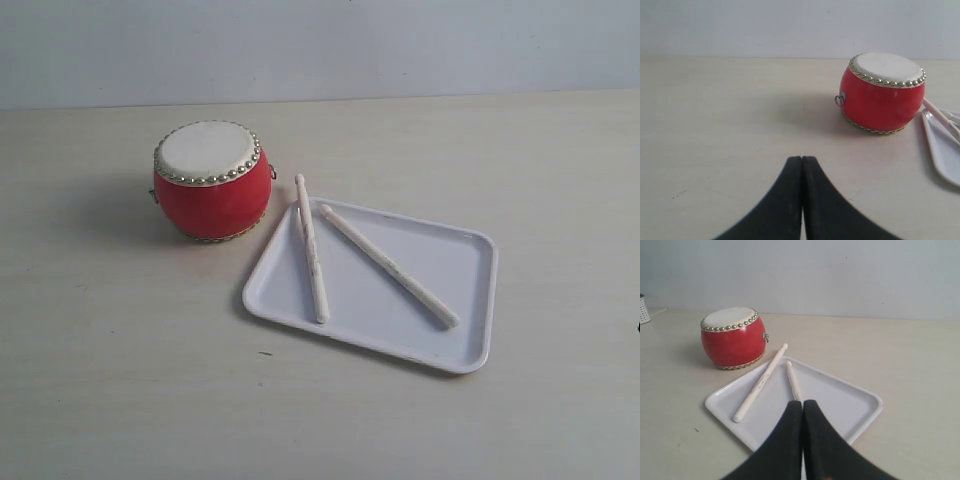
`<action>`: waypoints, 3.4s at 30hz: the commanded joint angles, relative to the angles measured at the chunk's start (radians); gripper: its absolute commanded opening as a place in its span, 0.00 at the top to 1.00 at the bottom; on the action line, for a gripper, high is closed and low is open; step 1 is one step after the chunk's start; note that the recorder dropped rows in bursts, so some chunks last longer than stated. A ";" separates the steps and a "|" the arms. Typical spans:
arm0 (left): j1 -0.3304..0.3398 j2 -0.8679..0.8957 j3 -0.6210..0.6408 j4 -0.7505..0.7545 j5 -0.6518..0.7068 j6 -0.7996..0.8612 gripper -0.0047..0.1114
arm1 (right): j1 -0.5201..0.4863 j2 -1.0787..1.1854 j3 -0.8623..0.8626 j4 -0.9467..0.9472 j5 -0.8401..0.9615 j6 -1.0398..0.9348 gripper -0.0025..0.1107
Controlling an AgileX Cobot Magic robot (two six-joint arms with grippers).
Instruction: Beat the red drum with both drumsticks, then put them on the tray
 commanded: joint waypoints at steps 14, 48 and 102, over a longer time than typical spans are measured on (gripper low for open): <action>0.003 -0.004 0.003 -0.007 -0.004 0.003 0.96 | -0.200 -0.004 0.005 -0.006 0.002 -0.011 0.98; 0.003 -0.004 0.003 -0.007 0.007 0.003 0.96 | -0.339 -0.004 0.005 0.003 0.064 -0.040 0.98; 0.003 -0.004 0.003 -0.007 0.007 0.003 0.96 | -0.304 -0.004 0.005 0.005 0.064 -0.025 0.98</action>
